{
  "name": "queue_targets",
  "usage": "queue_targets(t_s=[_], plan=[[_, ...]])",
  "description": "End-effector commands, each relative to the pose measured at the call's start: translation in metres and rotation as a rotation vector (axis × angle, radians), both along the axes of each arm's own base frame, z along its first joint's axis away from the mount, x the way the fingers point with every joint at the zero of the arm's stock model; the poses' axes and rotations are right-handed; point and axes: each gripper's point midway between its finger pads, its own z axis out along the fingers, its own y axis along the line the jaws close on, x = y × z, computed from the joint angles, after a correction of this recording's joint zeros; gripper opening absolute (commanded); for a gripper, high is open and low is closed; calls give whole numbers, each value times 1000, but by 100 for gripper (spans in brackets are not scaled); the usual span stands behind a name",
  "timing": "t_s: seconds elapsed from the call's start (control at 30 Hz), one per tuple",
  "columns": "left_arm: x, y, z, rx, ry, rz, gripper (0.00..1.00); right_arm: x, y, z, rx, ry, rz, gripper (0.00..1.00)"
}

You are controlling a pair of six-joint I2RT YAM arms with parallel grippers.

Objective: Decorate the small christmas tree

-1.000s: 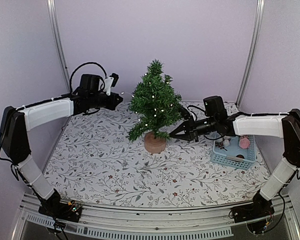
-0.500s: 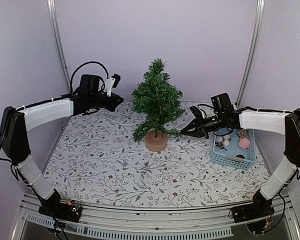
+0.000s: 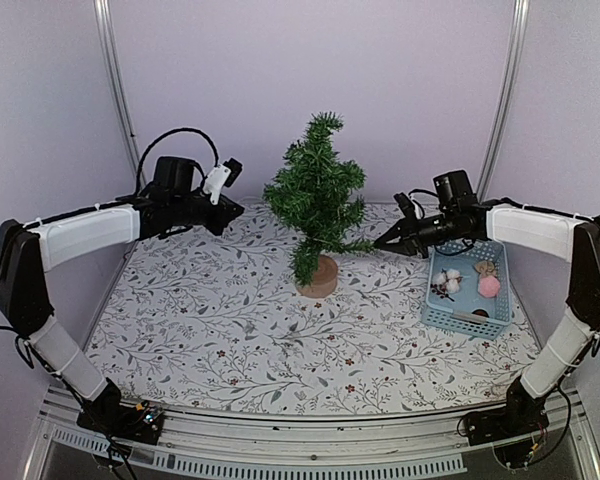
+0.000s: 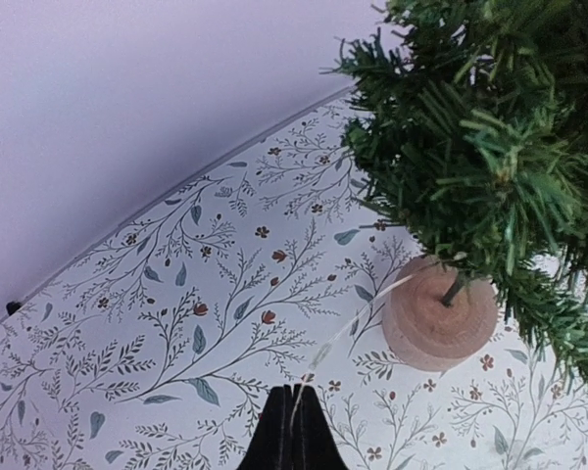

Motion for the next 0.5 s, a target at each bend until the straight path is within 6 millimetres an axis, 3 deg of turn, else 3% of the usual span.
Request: queue_targets(t_s=[0.0,0.23,0.47], plan=[[-10,-8,14,60,-87,-100,0,26,-15,-1,-57,-53,-44,0],[-22,-22,10,152,-168,-228,0,54,-42,3,-98,-79,-117,0],[-15,-30,4,256,-262,-229,0,71,-48,-3,-144,-96,-127,0]])
